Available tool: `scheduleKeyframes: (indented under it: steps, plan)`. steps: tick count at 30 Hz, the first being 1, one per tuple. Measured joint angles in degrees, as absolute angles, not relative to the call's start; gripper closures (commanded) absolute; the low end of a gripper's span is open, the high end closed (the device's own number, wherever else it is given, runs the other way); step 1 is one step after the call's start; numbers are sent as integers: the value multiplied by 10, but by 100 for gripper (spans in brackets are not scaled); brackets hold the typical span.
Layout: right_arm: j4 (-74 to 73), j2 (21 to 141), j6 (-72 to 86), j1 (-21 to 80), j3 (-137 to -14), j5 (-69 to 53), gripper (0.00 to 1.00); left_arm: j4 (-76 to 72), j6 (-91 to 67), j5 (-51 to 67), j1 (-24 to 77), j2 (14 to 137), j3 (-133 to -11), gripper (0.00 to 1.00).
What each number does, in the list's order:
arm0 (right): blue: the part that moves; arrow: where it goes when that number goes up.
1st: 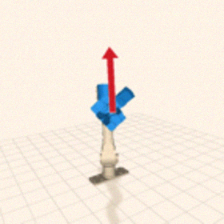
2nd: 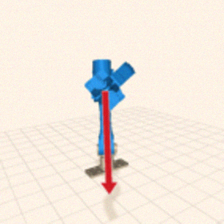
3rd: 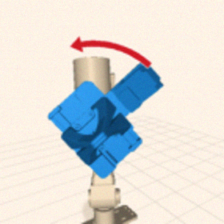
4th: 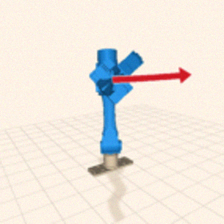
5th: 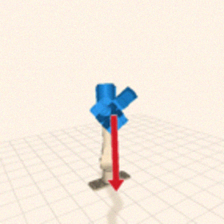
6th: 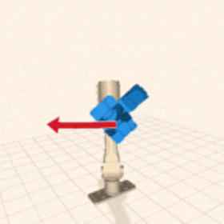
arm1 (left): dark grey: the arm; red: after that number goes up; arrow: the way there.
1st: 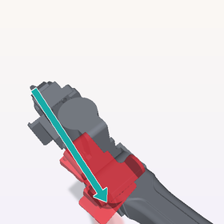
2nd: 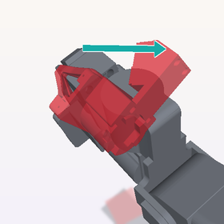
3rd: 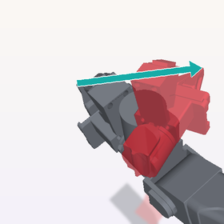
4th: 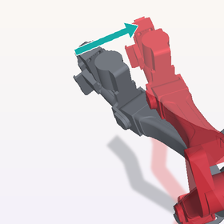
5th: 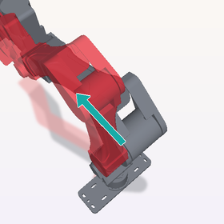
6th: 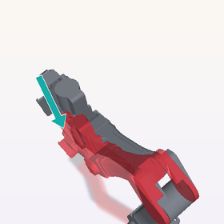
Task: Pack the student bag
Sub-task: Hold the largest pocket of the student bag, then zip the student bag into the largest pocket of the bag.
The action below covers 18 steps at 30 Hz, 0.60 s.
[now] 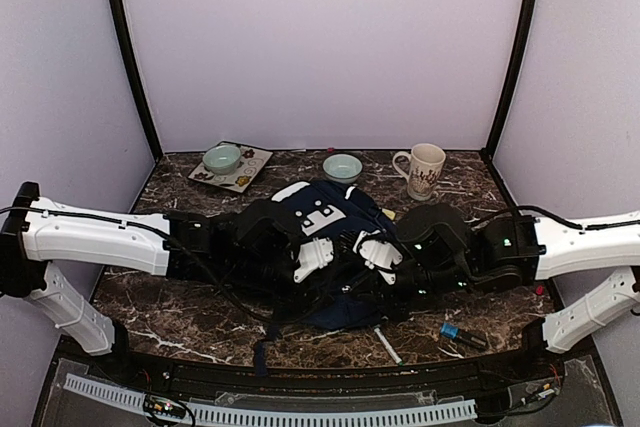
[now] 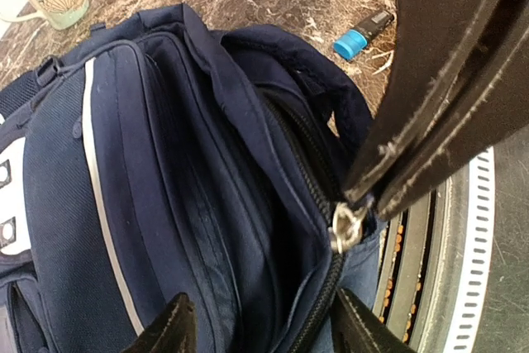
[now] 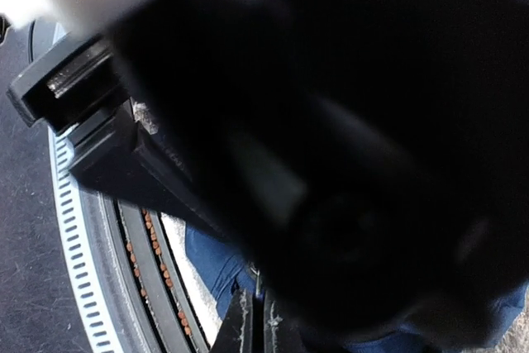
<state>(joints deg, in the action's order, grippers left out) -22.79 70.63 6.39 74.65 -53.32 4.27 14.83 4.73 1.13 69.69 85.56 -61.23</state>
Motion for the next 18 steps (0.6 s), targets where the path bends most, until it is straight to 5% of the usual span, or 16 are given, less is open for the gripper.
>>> scheduleKeyframes:
  steps: [3,4,18]
  plan:
    - [-228,708,62,747,-540,45,100,142,52,13,697,856,-612,97]
    - [-228,708,62,747,-541,46,100,139,55,16,697,856,-612,100]
    - [-207,696,63,736,-539,51,100,68,32,-9,707,770,-523,100]
